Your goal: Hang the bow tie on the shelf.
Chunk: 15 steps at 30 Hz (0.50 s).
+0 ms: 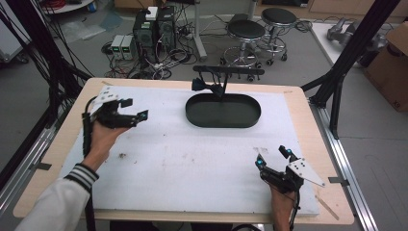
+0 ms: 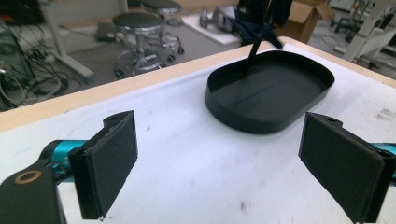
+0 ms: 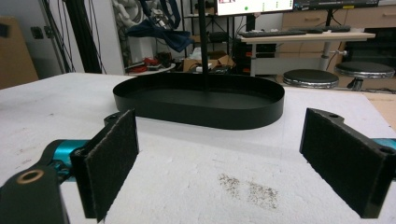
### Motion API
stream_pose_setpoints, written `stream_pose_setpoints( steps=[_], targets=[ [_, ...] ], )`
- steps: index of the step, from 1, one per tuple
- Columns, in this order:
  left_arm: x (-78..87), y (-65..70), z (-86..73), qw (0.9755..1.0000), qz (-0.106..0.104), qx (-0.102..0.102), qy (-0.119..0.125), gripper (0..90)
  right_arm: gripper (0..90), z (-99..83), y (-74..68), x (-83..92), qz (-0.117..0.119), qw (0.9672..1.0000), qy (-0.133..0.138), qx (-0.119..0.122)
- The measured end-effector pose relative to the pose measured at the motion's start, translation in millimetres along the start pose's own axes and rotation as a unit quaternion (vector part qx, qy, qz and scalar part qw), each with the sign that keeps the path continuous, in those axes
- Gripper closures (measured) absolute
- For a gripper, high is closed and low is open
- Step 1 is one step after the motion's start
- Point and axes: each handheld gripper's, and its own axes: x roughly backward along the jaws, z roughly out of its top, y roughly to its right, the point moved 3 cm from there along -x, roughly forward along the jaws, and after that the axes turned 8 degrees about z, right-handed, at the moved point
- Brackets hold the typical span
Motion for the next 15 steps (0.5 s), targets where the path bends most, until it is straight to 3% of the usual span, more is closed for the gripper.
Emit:
stream_pose_setpoints(
  steps=[1,3,5,9,11,13,15],
  targets=[
    [20.3,-2.2,-14.2,0.9998,0.006,-0.007,0.019,12.1,10.7,0.0,-0.5,0.1,0.0,1.0,0.0,0.001],
    [29.8,-2.9,-20.9,0.9996,0.009,-0.014,0.024,12.1,10.7,-0.1,-0.6,0.1,-0.001,1.0,0.002,0.006],
    [60.2,-3.0,-42.6,0.9978,0.008,-0.014,0.064,12.1,10.7,0.0,-0.8,-0.1,-0.002,1.0,0.001,0.007],
    [73.6,-2.1,-55.0,0.9966,0.007,-0.017,0.08,12.1,10.7,-0.1,-0.6,-0.1,-0.004,1.0,0.001,0.006],
    [86.6,-2.4,-70.8,0.9953,0.012,-0.018,0.094,12.1,10.7,0.0,-1.1,0.0,-0.006,1.0,0.002,0.006],
    [89.0,-2.4,-74.3,0.9949,0.014,-0.016,0.099,12.1,10.7,-0.1,-1.1,0.1,-0.007,0.9999,0.002,0.009],
    [96.9,-4.4,-88.3,0.9935,0.018,-0.011,0.112,12.1,10.7,-0.2,-1.5,0.2,-0.008,0.9999,0.001,0.01]
  ],
)
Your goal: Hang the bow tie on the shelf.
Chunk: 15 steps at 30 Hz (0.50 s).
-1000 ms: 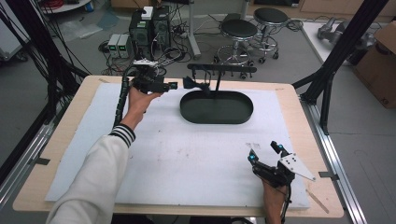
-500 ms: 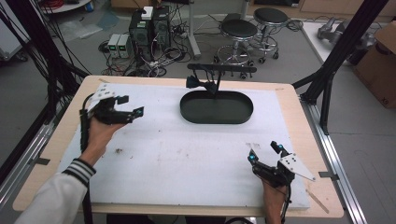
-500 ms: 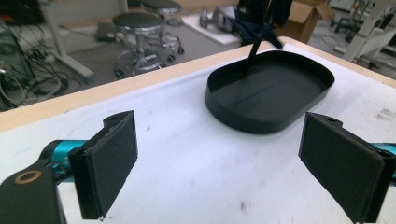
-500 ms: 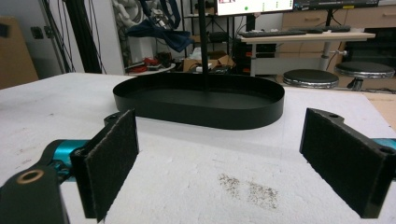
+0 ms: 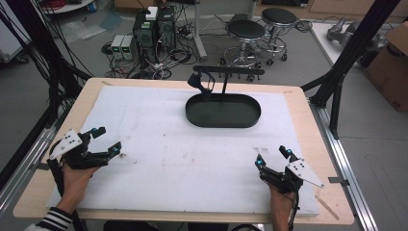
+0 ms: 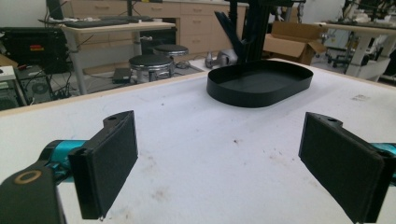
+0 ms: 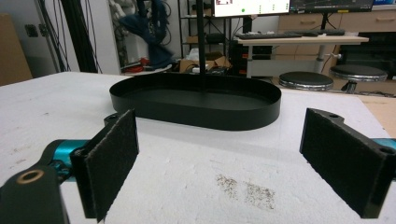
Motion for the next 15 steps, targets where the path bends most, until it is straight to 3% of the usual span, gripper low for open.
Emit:
stream_pose_setpoints(
  steps=[7,13,15],
  targets=[
    [11.2,0.0,-17.4,0.9996,0.001,0.01,0.027,12.1,10.7,0.0,-0.5,0.1,-0.001,1.0,0.001,0.002],
    [12.8,0.1,-29.6,0.9995,0.007,0.014,0.028,12.1,10.7,-0.1,-1.0,0.6,0.001,1.0,0.004,0.004],
    [15.7,0.5,-29.7,0.9989,0.013,0.012,0.044,12.3,10.7,-0.1,-1.0,0.9,0.001,1.0,0.004,0.004]
  ],
)
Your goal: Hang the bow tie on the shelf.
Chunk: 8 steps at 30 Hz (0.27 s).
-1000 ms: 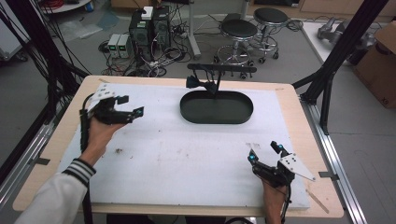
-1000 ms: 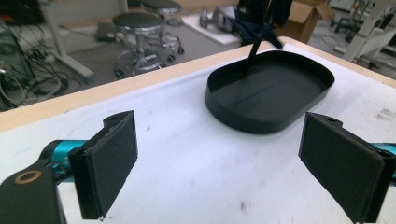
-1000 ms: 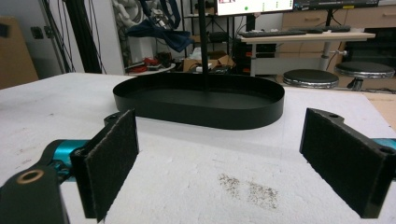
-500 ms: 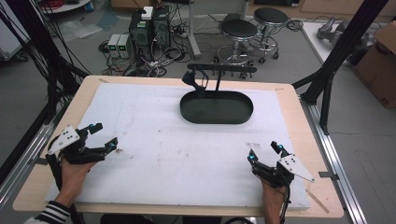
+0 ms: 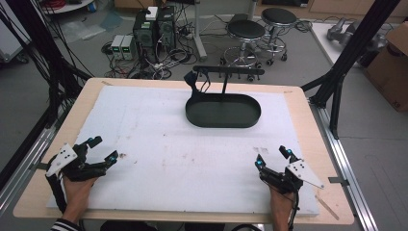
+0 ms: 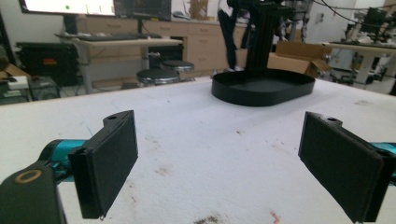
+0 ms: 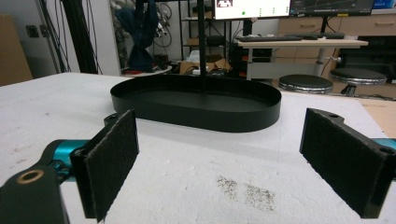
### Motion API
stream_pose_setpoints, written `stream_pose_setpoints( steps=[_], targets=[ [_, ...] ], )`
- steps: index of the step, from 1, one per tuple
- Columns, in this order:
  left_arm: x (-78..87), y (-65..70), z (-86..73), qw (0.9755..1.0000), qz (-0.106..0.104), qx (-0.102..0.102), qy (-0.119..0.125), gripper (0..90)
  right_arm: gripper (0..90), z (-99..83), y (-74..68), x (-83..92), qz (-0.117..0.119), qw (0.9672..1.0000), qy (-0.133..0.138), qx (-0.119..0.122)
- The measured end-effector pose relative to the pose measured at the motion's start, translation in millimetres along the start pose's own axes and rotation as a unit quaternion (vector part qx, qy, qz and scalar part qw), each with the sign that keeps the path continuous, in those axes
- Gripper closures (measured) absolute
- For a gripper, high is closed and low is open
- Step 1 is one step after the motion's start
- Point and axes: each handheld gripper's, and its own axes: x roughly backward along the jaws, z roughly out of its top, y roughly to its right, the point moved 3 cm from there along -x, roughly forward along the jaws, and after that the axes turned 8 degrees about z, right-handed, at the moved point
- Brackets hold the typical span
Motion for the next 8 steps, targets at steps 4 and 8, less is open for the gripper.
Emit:
stream_pose_setpoints(
  steps=[4,8],
  targets=[
    [0.6,0.7,-0.3,1.0,0.001,-0.001,0.004,12.3,10.7,-0.1,-0.5,-0.1,0.002,1.0,-0.001,0.002],
    [0.7,0.7,-0.4,1.0,0.001,-0.002,0.004,12.3,10.7,-0.1,-0.9,0.4,0.0,1.0,0.003,0.007]
  ],
)
